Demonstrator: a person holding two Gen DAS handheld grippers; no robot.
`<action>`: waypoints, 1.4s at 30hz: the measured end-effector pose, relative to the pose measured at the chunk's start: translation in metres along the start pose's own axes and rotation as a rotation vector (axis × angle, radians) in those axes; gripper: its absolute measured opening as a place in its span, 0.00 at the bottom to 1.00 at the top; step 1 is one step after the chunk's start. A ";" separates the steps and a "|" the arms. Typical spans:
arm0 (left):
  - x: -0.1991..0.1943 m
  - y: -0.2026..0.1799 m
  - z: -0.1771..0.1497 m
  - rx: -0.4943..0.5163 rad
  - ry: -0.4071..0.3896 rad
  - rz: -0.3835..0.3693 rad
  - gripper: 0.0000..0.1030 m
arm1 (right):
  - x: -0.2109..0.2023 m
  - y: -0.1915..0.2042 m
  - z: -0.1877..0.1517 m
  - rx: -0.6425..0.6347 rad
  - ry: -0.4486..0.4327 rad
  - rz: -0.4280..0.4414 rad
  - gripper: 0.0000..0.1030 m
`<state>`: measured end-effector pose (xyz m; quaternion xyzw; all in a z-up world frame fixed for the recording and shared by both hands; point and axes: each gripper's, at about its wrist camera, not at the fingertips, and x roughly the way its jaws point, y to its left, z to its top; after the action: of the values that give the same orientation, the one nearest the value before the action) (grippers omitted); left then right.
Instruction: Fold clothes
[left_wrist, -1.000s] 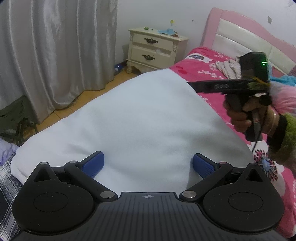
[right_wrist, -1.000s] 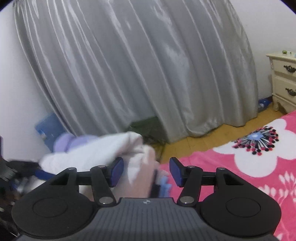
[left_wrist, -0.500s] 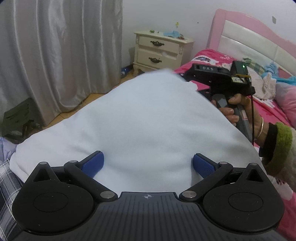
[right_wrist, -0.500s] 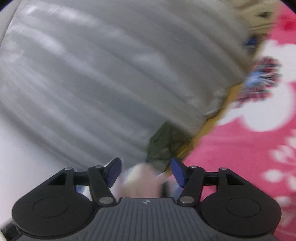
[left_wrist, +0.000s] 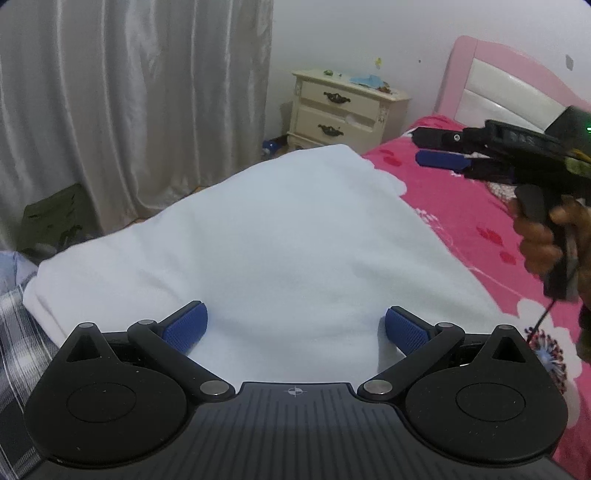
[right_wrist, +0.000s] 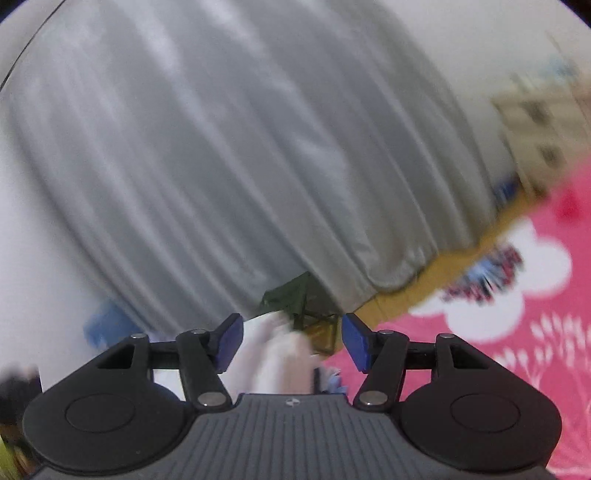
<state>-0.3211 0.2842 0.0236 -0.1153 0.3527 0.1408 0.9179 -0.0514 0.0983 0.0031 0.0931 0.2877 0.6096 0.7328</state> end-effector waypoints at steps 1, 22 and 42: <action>-0.004 0.000 0.000 -0.013 -0.004 -0.007 1.00 | -0.002 0.019 -0.006 -0.067 -0.004 -0.011 0.64; -0.064 0.029 -0.041 -0.056 -0.181 -0.119 0.97 | 0.024 0.138 -0.023 -0.564 0.238 -0.214 0.14; -0.021 0.106 -0.022 -0.229 -0.139 0.073 0.97 | 0.013 0.170 -0.080 -0.731 0.524 -0.146 0.13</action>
<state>-0.3853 0.3725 0.0101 -0.1964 0.2739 0.2213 0.9151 -0.2357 0.1346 0.0166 -0.3496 0.2351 0.6209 0.6610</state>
